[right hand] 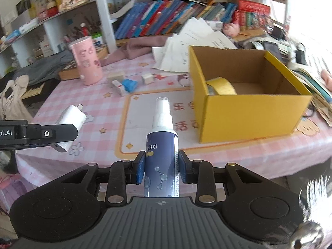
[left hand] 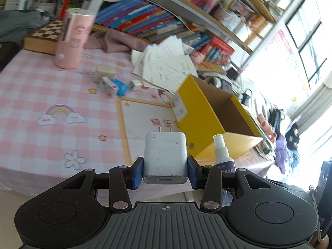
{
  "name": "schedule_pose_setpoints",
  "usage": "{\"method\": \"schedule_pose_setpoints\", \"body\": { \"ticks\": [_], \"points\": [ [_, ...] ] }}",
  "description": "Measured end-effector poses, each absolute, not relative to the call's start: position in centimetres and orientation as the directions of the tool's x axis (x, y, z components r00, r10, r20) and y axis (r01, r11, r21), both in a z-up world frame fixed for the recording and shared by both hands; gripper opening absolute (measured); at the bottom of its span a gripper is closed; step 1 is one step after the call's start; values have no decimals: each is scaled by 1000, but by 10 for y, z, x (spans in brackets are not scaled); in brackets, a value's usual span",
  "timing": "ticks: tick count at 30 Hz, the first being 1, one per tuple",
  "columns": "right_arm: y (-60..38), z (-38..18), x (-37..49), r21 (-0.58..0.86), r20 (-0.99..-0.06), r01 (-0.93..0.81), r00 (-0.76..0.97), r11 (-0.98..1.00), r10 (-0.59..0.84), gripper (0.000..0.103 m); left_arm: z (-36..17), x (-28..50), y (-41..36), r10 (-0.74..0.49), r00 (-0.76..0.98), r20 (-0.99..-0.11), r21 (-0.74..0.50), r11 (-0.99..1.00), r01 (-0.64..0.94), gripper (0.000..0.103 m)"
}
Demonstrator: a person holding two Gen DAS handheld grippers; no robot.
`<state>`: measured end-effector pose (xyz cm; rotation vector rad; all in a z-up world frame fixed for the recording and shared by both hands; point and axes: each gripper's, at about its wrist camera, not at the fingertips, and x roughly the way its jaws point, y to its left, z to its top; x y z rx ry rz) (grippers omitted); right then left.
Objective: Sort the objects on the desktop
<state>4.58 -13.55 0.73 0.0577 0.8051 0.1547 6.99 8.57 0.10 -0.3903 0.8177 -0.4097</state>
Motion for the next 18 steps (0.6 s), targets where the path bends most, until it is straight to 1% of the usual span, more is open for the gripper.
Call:
{"method": "schedule_pose_setpoints", "body": {
  "ticks": [12, 18],
  "points": [
    [-191, 6, 29, 97, -730, 51, 683, 994, 36, 30, -4, 87, 24, -601, 507, -617, -494, 798, 345, 42],
    [-216, 9, 26, 94, -715, 113, 699, 989, -11, 30, -3, 92, -2, -629, 481, -611, -490, 777, 394, 42]
  ]
}}
